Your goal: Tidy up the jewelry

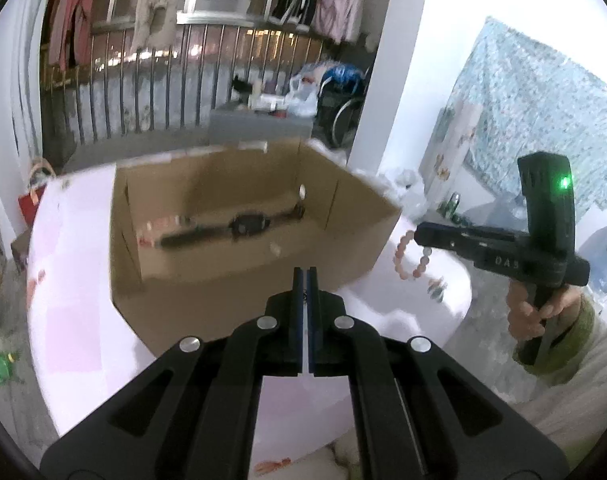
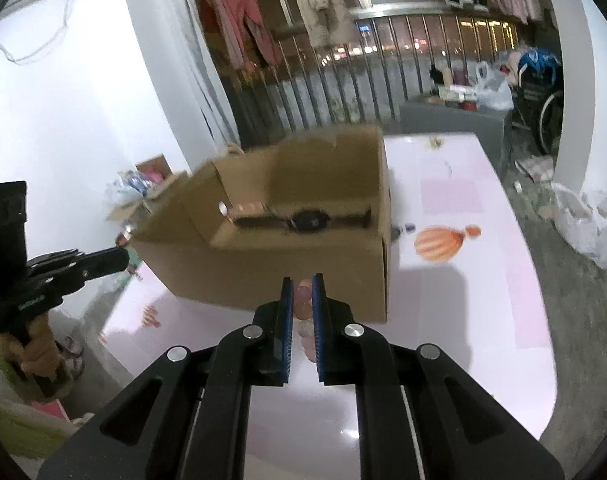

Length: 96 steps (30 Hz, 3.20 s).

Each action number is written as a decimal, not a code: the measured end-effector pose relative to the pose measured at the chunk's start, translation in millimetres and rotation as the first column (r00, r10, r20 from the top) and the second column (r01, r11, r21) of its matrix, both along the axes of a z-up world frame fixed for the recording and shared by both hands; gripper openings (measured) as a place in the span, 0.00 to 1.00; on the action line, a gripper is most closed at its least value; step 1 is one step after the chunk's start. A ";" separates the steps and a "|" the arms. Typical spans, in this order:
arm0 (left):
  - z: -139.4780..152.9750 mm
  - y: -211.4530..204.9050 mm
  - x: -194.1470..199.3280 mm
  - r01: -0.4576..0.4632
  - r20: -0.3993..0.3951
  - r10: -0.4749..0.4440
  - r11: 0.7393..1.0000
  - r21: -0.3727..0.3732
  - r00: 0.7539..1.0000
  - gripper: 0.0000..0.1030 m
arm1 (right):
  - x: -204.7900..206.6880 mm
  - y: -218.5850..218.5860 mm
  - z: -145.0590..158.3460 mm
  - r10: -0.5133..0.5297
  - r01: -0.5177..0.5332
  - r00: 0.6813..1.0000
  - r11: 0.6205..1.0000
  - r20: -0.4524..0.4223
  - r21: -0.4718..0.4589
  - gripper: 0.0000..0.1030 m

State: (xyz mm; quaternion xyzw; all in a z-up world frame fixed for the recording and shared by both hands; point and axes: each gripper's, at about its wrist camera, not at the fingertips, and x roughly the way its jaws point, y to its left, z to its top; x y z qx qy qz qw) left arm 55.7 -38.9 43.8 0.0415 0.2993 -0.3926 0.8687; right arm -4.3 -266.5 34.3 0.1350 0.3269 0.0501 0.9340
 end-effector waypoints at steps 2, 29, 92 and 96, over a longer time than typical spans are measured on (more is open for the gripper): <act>18.8 0.9 1.3 -0.003 0.049 0.004 1.000 -0.010 0.999 0.01 | -1.1 -2.5 18.1 0.014 -0.015 0.999 1.000 0.042 0.014 0.09; -37.5 -29.8 142.9 -0.165 -0.053 0.191 0.933 0.320 0.980 0.27 | 156.8 -19.6 -4.8 0.106 -0.130 0.978 0.982 -0.178 -0.133 0.15; -54.2 50.2 76.3 -0.373 -0.387 0.371 0.925 0.073 0.844 0.72 | 56.4 -38.0 -40.1 -0.043 0.139 0.921 0.964 -0.386 0.225 0.48; -55.7 51.0 72.1 -0.371 -0.390 0.369 0.926 0.073 0.844 0.72 | 47.8 -35.7 -41.7 -0.044 0.140 0.922 0.965 -0.385 0.223 0.48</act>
